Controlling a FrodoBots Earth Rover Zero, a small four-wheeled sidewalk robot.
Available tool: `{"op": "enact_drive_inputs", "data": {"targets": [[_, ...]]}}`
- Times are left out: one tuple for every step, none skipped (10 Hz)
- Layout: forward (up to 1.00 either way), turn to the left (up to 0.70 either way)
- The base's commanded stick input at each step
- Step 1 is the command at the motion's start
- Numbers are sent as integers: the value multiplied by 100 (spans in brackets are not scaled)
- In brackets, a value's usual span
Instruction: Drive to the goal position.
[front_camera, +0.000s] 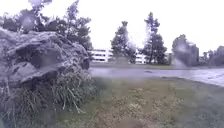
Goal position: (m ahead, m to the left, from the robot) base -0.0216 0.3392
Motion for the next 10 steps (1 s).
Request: {"op": "enact_drive_inputs", "data": {"targets": [[0,-45],[0,-45],[0,-45],[0,-45],[0,-45],[0,-45],[0,-45],[0,-45],[0,-45],[0,-45]]}}
